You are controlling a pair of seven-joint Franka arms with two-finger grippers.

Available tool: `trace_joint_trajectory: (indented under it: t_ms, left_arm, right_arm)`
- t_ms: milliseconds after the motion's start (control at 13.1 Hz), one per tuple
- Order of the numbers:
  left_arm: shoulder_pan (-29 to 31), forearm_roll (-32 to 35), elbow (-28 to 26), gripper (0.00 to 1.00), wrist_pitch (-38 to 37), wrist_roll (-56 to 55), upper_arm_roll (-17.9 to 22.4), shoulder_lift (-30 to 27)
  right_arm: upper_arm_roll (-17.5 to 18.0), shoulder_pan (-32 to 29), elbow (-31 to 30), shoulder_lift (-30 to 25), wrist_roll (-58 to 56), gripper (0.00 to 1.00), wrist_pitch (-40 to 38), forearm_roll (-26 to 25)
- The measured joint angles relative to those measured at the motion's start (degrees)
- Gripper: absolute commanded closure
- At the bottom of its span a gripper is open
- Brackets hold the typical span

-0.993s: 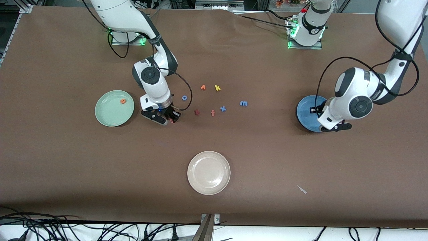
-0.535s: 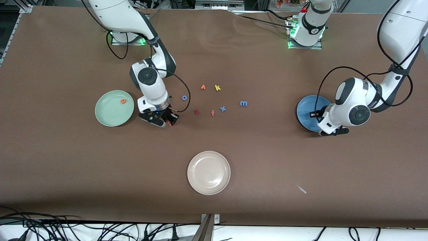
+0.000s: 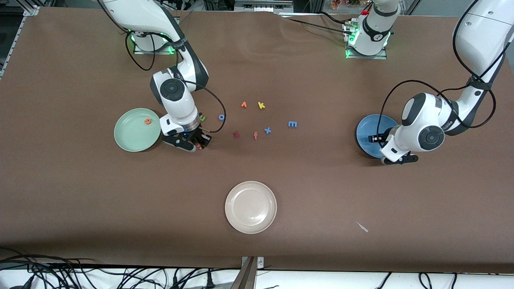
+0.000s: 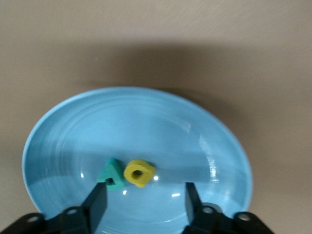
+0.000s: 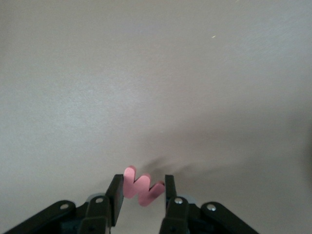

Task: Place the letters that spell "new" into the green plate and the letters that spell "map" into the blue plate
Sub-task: 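Carry the pink w to the green plate while the left gripper grasps the blue m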

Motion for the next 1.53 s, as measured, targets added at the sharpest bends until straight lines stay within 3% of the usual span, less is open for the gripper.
trace_joint_trajectory:
  t_ms: [382,535,916,1222,1527]
  left_arm:
    - [-0.61,-4.80,2.62,0.00,-2.50,-9.76,-8.89,-1.81]
    - [-3.99,-5.14,2.55,0.00,-0.94,-18.13,-10.28,-1.74]
    - [-14.53,-5.14,2.01,0.00,9.58,-37.72,-9.40,2.26]
    - [-22.45,-3.02,1.90,0.00,12.31,-40.64,-4.99,4.99]
    - [-27.07,-0.23,1.79,0.04,12.66,-41.47,-3.92,6.59]
  right_arm:
    - [-2.85,-0.02,0.01,-5.42,-8.54,0.78,-9.37,0.00]
    - [-4.37,-0.04,-0.04,-7.51,-12.20,0.78,-13.02,0.00]
    - [-8.38,-0.06,-2.76,-11.86,-20.41,0.78,-14.75,0.00]
    - [-12.51,-0.07,-7.22,-15.66,-27.82,0.78,-14.81,0.00]
    - [-17.17,-0.12,-10.70,-17.61,-35.39,0.78,-14.79,0.00]
